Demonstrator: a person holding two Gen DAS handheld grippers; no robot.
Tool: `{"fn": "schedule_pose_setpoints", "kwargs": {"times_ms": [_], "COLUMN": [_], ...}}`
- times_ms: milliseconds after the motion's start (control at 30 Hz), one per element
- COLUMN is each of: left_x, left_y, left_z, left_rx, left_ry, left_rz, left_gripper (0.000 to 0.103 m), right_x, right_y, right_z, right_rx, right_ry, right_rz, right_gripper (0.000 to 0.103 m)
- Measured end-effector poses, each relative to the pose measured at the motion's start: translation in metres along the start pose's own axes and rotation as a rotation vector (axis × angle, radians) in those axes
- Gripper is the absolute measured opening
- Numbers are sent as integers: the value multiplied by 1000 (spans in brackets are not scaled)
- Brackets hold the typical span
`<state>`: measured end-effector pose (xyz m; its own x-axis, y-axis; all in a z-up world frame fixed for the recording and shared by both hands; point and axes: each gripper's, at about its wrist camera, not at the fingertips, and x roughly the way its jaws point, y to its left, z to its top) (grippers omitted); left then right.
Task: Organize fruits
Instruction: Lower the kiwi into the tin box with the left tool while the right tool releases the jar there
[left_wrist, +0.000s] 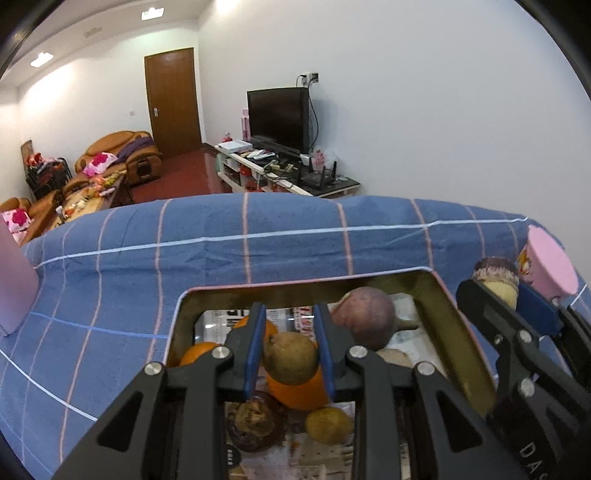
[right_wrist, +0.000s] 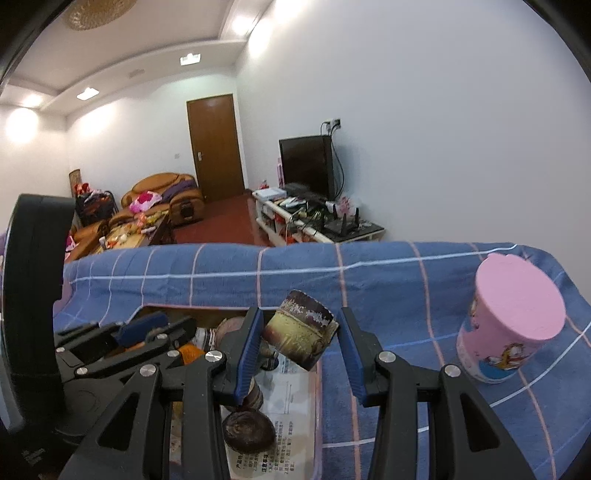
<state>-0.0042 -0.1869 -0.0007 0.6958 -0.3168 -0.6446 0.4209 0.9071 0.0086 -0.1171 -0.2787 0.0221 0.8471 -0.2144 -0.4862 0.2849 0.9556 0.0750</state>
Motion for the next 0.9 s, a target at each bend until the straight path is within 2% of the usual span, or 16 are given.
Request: {"fn": "schedule_pose_setpoints", "kwargs": {"times_ms": [67, 267, 633, 900], "left_x": [1, 5, 4, 3], "left_y": [-2, -1, 0, 2], "left_z": [-2, -5, -3, -5], "left_rx": [18, 25, 18, 17], "left_ry": [-6, 7, 5, 6], "left_rz": [24, 31, 34, 31], "left_gripper": [29, 28, 28, 28], "right_x": [6, 24, 30, 38], "right_y": [0, 3, -2, -14], "right_z": [0, -3, -5, -8], "right_rx": [-4, -19, 25, 135], "right_ry": [12, 72, 106, 142], "right_rz": [-3, 16, 112, 221], "right_gripper": [44, 44, 44, 44]}}
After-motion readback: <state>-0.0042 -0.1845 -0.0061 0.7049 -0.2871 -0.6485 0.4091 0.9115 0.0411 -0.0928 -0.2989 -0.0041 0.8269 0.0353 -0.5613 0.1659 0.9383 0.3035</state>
